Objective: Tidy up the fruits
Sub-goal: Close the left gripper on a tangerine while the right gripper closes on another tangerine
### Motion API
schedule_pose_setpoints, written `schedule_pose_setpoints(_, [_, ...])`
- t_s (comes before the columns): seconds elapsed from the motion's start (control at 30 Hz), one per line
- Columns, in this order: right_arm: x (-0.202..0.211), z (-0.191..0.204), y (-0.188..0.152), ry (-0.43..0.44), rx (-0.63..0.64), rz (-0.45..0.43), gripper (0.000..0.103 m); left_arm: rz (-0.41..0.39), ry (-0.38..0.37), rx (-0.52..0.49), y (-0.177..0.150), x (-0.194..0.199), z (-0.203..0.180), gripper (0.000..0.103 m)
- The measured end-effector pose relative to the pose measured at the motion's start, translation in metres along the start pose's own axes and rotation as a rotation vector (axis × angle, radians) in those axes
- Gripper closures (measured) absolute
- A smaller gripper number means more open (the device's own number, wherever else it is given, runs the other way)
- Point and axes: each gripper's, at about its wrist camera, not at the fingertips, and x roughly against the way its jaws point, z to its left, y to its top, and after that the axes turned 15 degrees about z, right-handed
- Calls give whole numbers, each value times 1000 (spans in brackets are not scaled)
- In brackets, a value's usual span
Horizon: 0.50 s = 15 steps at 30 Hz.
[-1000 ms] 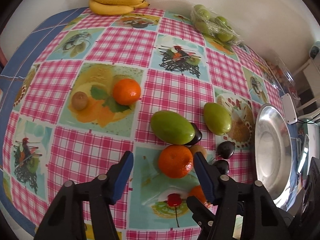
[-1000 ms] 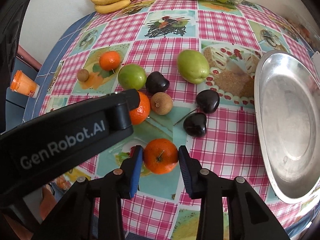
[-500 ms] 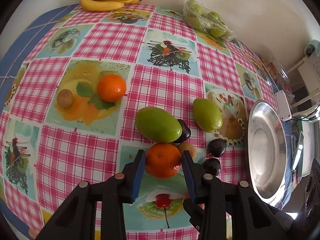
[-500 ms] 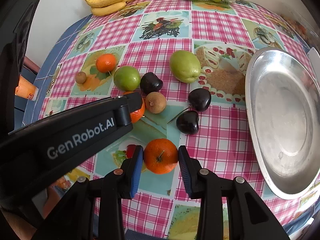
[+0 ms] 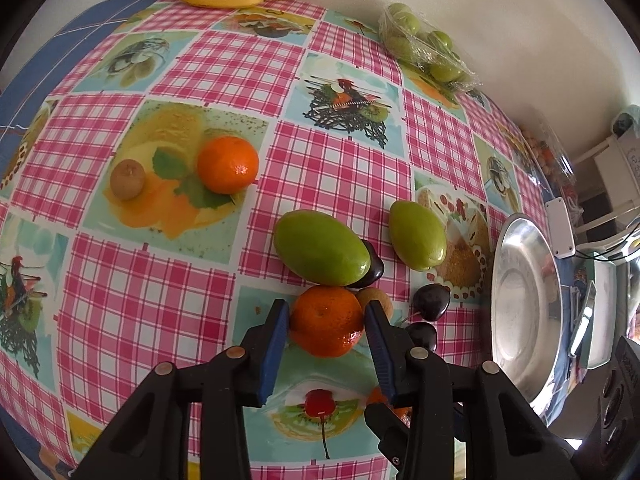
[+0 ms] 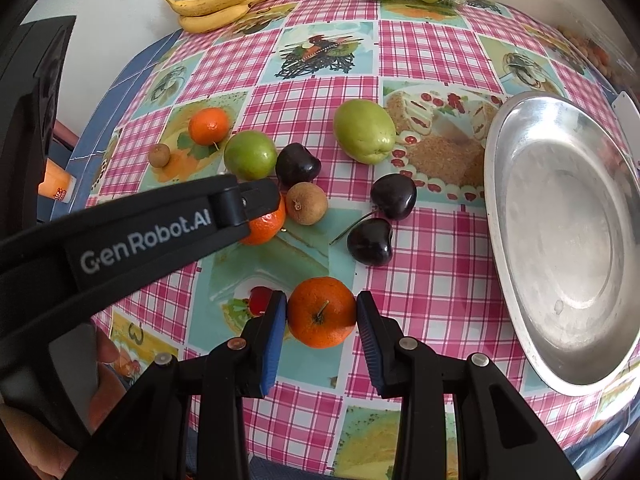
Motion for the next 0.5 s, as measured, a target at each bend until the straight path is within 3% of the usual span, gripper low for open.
schedule_pose_setpoints(0.23, [1, -1, 0, 1, -4, -1, 66, 18, -23, 16, -1, -4, 3, 59])
schedule_pose_setpoints(0.5, [11, -2, -3, 16, -8, -23, 66, -16, -30, 24, -5, 12, 3, 60])
